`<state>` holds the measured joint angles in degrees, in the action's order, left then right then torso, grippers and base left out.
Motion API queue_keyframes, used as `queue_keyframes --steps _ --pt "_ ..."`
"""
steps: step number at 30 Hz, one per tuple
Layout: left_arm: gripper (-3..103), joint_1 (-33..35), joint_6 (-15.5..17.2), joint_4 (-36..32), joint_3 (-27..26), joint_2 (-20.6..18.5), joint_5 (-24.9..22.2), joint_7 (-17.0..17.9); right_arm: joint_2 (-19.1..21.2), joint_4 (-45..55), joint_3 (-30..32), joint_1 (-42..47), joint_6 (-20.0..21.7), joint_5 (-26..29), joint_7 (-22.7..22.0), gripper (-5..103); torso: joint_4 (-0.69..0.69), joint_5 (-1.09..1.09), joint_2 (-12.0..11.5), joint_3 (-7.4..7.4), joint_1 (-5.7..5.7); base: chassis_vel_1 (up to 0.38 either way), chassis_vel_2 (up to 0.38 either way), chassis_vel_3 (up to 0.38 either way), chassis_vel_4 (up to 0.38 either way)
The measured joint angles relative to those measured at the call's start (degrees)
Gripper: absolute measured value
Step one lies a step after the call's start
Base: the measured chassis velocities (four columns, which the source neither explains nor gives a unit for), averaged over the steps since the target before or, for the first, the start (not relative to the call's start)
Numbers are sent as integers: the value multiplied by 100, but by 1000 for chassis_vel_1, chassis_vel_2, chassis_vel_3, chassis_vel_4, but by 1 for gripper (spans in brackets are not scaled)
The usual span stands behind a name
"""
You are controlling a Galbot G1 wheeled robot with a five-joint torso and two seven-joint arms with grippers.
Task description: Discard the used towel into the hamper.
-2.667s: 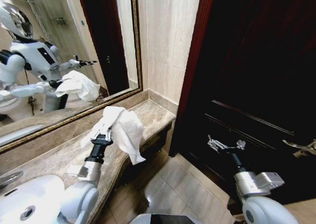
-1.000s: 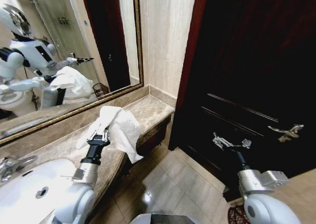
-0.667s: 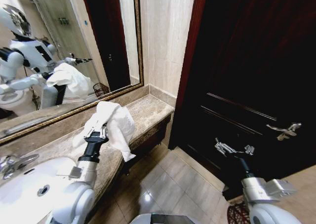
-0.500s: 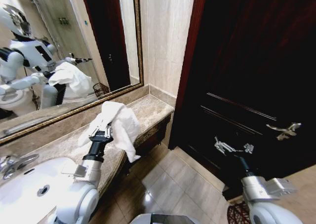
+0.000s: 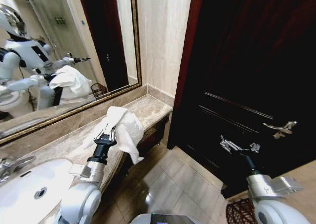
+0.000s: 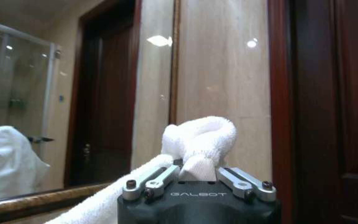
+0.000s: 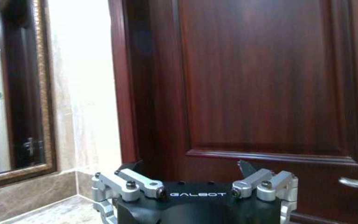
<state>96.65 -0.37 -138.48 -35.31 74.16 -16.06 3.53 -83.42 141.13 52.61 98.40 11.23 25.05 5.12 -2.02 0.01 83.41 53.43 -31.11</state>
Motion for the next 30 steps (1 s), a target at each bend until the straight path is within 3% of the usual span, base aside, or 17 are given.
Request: queue_keyframes --steps 30 --pt "9 -179 -182 270 -21 -17 -168 -272 -126 60 152 241 -179 -248 169 100 0 0 0 0 0 -70 -71 -69 -70"
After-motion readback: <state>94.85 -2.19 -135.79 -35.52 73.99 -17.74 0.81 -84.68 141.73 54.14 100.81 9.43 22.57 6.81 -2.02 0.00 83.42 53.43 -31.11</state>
